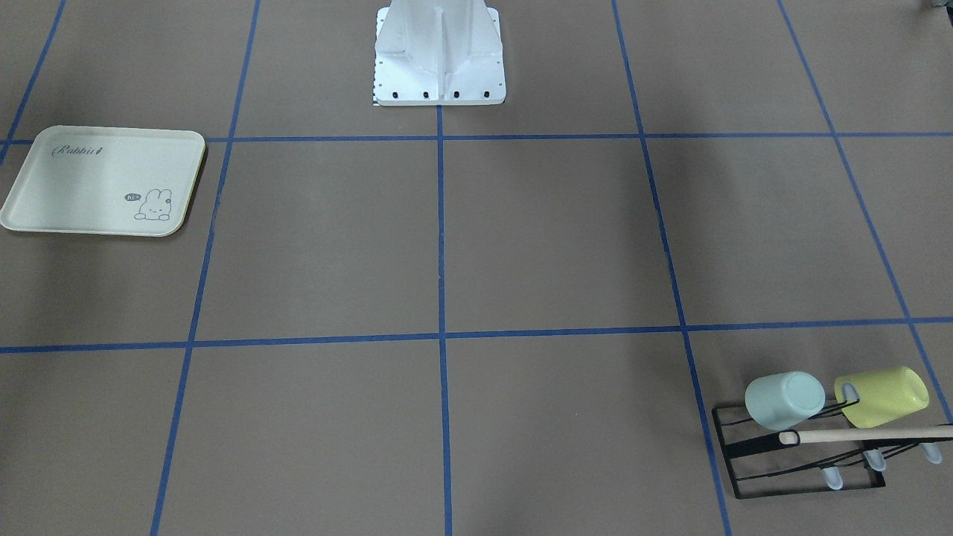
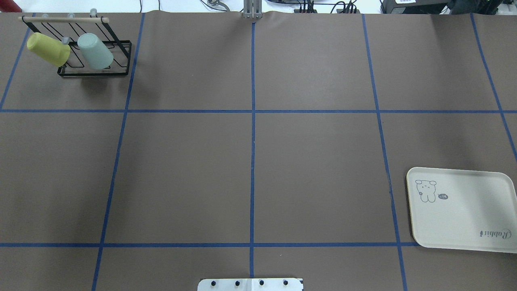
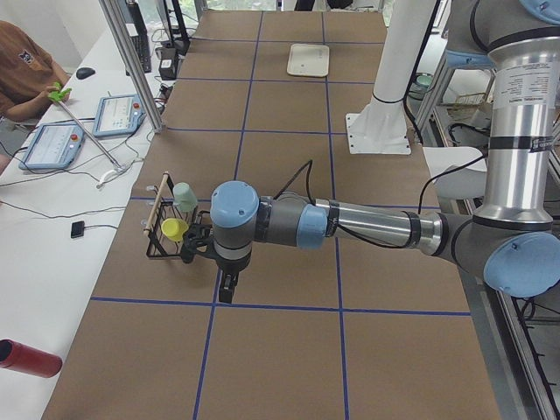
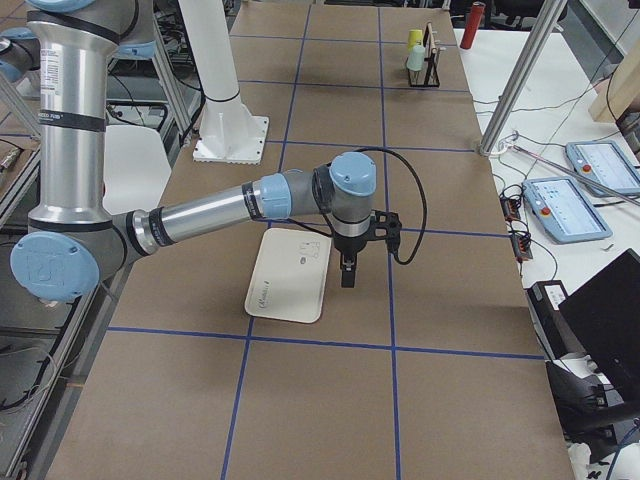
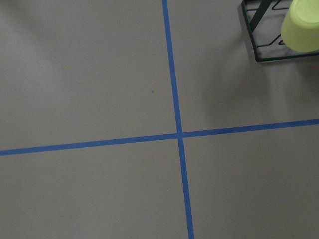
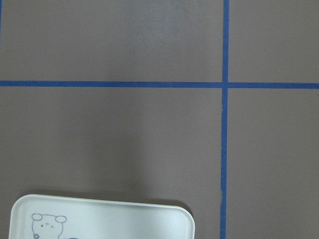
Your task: Left arm grabs green cup and hands to right arm on tray
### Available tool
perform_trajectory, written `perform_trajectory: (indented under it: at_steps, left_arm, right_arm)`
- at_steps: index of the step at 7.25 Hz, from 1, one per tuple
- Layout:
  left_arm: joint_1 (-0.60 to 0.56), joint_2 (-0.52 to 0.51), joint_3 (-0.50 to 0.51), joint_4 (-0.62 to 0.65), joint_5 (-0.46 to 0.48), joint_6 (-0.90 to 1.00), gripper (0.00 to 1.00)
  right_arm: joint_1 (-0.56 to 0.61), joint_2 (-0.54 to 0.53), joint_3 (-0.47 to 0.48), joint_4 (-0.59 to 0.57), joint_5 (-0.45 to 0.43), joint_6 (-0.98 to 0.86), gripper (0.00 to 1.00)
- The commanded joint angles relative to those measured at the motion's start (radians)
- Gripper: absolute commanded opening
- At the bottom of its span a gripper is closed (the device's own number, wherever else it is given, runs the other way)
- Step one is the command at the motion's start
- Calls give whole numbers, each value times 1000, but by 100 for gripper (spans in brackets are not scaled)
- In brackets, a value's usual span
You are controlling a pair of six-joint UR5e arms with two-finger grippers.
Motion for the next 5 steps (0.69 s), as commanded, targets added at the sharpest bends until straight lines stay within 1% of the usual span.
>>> perform_trajectory:
  at_steps: [1,2,5]
  left_arm:
    - [12,31,17,2,5,5,100]
    - [12,34,37,-4,4,10,100]
    - [12,37,28,-3,-4,2,100]
  right_arm:
    - [-6,19,-25,4,-12,2,100]
    - [-6,18,-26,4,-10,2,100]
    - [-6,3,-33,4,-10,2,100]
